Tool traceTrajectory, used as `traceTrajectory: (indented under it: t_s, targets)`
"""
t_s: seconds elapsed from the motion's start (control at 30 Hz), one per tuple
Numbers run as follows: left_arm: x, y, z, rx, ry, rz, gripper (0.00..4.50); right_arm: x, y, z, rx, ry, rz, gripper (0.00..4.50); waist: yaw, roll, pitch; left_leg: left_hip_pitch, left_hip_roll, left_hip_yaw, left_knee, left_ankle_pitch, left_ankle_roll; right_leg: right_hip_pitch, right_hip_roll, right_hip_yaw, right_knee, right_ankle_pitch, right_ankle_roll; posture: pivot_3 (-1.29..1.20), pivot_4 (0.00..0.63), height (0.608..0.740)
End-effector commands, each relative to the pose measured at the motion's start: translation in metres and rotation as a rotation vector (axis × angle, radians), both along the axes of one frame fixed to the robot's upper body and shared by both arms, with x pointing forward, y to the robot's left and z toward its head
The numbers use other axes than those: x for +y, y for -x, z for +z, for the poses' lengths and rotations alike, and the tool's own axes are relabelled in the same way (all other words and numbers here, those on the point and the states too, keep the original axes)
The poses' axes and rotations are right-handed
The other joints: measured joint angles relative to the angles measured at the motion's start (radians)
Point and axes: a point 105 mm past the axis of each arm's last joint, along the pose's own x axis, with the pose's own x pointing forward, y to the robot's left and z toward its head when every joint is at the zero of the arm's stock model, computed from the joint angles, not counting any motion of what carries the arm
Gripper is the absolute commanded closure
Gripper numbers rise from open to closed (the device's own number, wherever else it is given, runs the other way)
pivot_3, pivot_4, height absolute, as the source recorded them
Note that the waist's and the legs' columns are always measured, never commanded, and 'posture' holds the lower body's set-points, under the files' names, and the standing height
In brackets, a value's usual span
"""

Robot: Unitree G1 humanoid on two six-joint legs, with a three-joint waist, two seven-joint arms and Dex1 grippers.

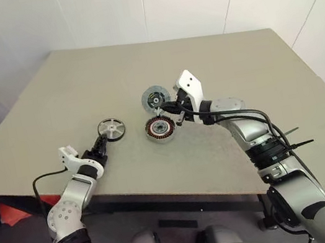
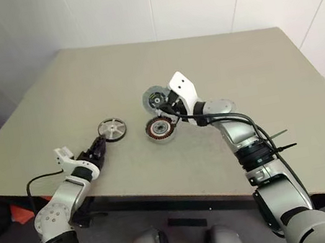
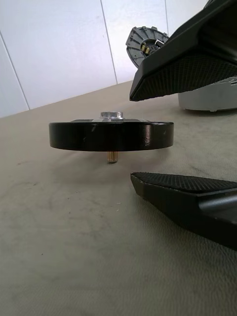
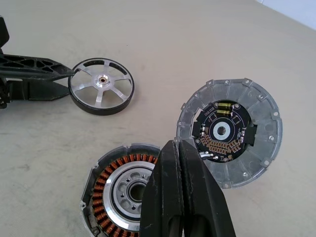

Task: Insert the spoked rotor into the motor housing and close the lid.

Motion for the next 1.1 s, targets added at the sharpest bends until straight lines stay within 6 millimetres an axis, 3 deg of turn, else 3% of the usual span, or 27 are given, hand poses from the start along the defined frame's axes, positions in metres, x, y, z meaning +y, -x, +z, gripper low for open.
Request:
traceTrajectory:
  t_s: [0.03,0.3,0.7,1.1]
  targets:
    - [0.001,-0.005,0.016,-0.068,0.006,0.007,2.09,0.000,-0.001,0.010,-0.049,-0.001,0.006,4.50,0.000,0.000,0.000,0.000,0.000,0.000,0.000,0.000,0.000,0.000,0.000,0.000,0.000,0.000,0.000,0.00,0.000,0.740]
    - [0.002,-0.009,0.018,-0.077,0.041,0.036,2.09,0.001,0.000,0.010,-0.049,-0.003,0.007,4.50,0.000,0.000,0.000,0.000,0.000,0.000,0.000,0.000,0.000,0.000,0.000,0.000,0.000,0.000,0.000,0.00,0.000,0.740]
    - [-0.018,-0.024,0.016,-0.062,0.078,-0.002,2.09,0.003,0.000,0.011,-0.053,-0.010,0.009,4.50,0.000,0.000,0.000,0.000,0.000,0.000,0.000,0.001,0.002,0.000,0.000,0.000,0.000,0.000,0.000,0.00,0.000,0.740]
    - [-0.013,-0.019,0.011,-0.057,0.084,0.009,2.09,-0.001,-0.003,0.011,-0.057,-0.002,-0.012,4.50,0.000,0.000,0.000,0.000,0.000,0.000,0.000,0.001,0.002,0.000,0.000,0.000,0.000,0.000,0.000,0.00,0.000,0.740]
